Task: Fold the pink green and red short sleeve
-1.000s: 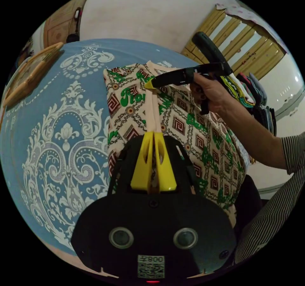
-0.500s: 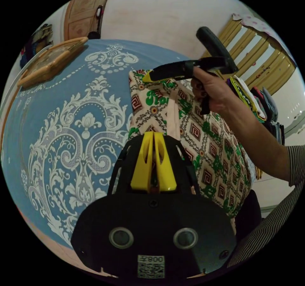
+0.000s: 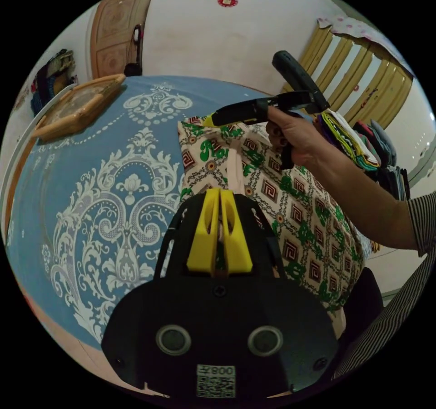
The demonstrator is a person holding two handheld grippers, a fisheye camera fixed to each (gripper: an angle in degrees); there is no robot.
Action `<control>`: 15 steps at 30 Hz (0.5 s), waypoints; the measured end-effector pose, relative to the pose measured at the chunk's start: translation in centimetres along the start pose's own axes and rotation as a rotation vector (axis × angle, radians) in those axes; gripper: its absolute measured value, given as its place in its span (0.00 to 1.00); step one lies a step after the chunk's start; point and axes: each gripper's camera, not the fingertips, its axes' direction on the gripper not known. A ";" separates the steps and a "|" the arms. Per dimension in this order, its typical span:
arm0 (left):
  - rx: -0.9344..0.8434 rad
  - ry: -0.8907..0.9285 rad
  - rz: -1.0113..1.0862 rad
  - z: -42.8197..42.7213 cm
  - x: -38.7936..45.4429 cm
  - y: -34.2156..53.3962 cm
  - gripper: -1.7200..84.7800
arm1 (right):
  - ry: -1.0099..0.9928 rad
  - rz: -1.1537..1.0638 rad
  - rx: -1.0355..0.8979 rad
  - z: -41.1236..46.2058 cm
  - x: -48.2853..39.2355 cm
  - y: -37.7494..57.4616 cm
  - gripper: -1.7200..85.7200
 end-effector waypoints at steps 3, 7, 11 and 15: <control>-0.051 0.024 -0.042 1.1 -1.1 1.0 0.02 | 0.018 0.010 -0.077 0.9 0.0 2.2 0.02; -0.023 0.028 -0.050 -0.5 -1.9 2.1 0.02 | -0.004 0.021 -0.073 -0.1 -0.1 5.0 0.02; -0.105 0.044 -0.049 0.0 -2.8 3.9 0.02 | 0.010 0.018 -0.046 -1.7 -0.9 9.4 0.02; -0.033 0.072 -0.055 -2.4 -3.7 6.1 0.02 | -0.026 0.090 -0.075 -2.6 -0.3 13.6 0.02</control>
